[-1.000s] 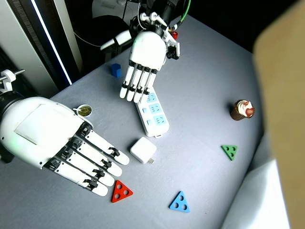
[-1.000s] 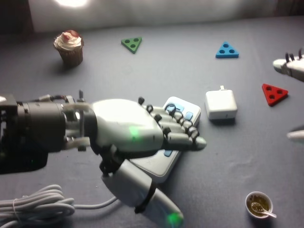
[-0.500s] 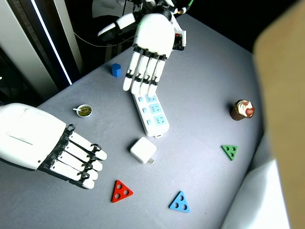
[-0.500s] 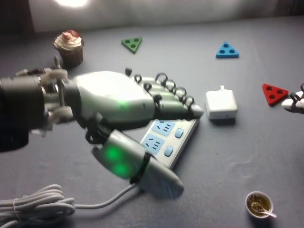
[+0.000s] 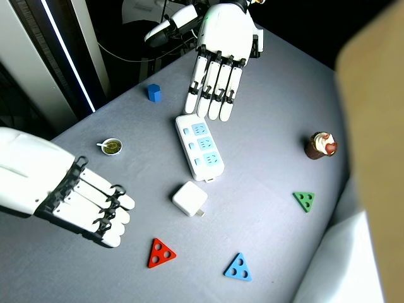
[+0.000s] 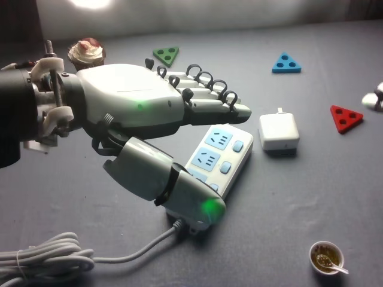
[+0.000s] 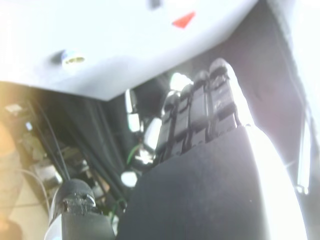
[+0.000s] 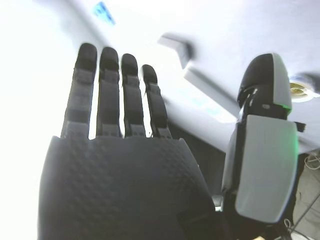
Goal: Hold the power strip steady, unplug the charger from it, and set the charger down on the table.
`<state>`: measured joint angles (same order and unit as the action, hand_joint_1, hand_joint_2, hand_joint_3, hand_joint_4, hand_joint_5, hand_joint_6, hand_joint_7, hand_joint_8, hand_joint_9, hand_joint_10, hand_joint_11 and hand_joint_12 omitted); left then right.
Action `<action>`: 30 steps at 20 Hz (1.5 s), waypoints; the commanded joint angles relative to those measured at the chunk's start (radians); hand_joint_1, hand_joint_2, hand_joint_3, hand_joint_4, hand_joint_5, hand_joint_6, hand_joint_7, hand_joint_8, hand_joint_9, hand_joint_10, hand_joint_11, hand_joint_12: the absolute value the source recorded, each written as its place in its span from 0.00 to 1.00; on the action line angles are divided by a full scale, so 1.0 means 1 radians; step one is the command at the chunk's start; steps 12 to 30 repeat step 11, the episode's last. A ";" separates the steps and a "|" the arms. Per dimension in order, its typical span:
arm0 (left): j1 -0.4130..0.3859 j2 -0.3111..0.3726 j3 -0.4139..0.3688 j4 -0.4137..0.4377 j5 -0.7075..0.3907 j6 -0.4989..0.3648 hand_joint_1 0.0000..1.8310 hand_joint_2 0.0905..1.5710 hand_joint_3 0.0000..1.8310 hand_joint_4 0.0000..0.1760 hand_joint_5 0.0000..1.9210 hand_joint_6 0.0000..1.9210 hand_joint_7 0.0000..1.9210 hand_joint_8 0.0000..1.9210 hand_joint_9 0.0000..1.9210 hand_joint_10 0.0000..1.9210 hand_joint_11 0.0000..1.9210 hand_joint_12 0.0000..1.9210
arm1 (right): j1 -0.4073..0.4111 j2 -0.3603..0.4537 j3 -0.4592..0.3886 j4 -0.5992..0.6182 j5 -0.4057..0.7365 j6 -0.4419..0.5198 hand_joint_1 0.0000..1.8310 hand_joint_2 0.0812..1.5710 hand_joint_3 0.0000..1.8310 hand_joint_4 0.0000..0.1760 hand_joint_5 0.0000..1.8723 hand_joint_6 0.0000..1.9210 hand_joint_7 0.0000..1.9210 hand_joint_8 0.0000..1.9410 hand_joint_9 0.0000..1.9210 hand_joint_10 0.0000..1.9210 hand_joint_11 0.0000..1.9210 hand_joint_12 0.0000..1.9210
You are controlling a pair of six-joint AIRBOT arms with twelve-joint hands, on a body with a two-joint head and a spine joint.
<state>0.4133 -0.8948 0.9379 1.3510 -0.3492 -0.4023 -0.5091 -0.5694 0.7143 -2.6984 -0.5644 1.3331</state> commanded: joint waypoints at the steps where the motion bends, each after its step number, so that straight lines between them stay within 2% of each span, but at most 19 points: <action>1: -0.016 0.003 -0.005 -0.030 -0.034 -0.009 0.00 0.52 0.00 0.00 0.03 0.00 0.03 0.00 0.03 0.01 0.02 0.00 | 0.006 0.016 0.005 -0.024 -0.128 -0.006 0.23 0.54 0.00 0.00 0.13 0.00 0.16 0.00 0.17 0.00 0.13 0.07; 4: -0.023 0.007 -0.009 -0.030 -0.028 -0.011 0.00 0.53 0.00 0.00 0.03 0.00 0.04 0.01 0.04 0.01 0.02 0.00 | 0.007 0.020 0.004 -0.024 -0.068 0.018 0.19 0.54 0.00 0.00 0.13 0.00 0.16 0.00 0.16 0.00 0.13 0.06; 5: -0.025 0.007 -0.008 -0.027 -0.028 -0.015 0.00 0.52 0.00 0.00 0.04 0.00 0.05 0.01 0.04 0.01 0.02 0.00 | 0.012 0.028 0.005 -0.027 -0.007 0.061 0.14 0.54 0.00 0.00 0.12 0.00 0.15 0.00 0.16 0.00 0.12 0.06; 7: -0.031 0.011 -0.006 -0.021 -0.028 -0.022 0.00 0.52 0.00 0.00 0.04 0.00 0.05 0.01 0.05 0.01 0.02 0.01 | 0.032 0.039 0.007 -0.033 0.103 0.141 0.12 0.55 0.00 0.00 0.12 0.00 0.15 0.00 0.16 0.00 0.12 0.06; 10: -0.047 0.018 -0.005 0.010 -0.025 -0.045 0.00 0.52 0.00 0.00 0.03 0.00 0.03 0.00 0.02 0.00 0.01 0.00 | 0.037 0.055 -0.009 -0.035 0.146 0.173 0.10 0.54 0.00 0.00 0.12 0.00 0.15 0.00 0.15 0.00 0.12 0.05; 30: -0.051 0.019 -0.004 0.014 -0.024 -0.047 0.00 0.52 0.00 0.00 0.03 0.00 0.03 0.00 0.02 0.00 0.01 0.00 | 0.038 0.058 -0.015 -0.036 0.152 0.174 0.08 0.55 0.00 0.00 0.12 0.00 0.15 0.00 0.15 0.00 0.12 0.05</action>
